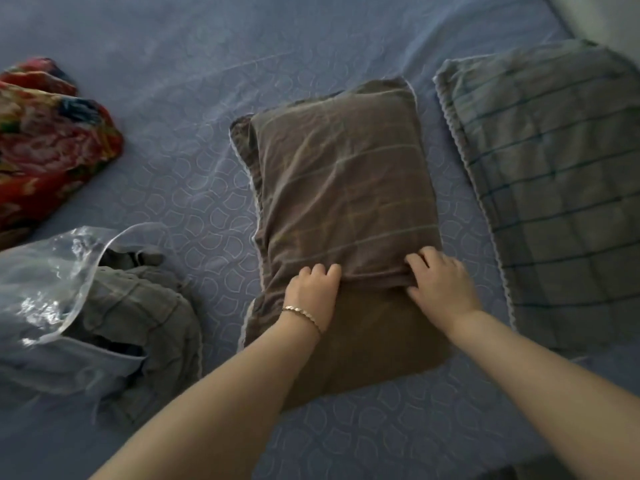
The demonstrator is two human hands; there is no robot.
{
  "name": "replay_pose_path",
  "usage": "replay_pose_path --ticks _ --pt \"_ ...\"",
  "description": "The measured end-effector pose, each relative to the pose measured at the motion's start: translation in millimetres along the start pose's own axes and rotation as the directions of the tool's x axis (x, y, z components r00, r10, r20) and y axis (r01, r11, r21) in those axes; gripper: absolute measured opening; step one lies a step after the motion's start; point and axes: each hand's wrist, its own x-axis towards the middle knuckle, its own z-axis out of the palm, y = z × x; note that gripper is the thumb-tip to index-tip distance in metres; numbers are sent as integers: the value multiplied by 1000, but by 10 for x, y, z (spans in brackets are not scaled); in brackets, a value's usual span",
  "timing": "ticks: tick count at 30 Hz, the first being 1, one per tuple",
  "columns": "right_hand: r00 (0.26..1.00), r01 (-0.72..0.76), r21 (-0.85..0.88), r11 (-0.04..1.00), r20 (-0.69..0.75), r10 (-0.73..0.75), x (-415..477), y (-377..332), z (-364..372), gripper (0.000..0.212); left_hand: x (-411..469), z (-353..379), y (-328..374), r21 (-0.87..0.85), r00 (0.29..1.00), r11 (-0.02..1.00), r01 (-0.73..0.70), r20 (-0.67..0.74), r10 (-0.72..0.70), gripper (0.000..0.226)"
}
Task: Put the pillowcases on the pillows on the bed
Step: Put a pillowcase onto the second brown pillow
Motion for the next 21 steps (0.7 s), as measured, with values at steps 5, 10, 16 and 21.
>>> replay_pose_path --ticks 5,10,16,21 --pt "973 -201 196 960 -72 218 108 128 -203 23 -244 -213 81 -317 937 914 -253 -314 151 27" --pt "929 229 -55 972 -284 -235 -595 336 -198 9 -430 -36 -135 48 912 928 -370 -173 372 9" --pt "786 -618 473 628 354 507 -1051 409 299 41 -639 100 109 -257 844 805 534 221 -489 56" --pt "700 -682 725 89 614 364 -1027 21 227 55 -959 261 72 -331 359 192 924 572 -738 65"
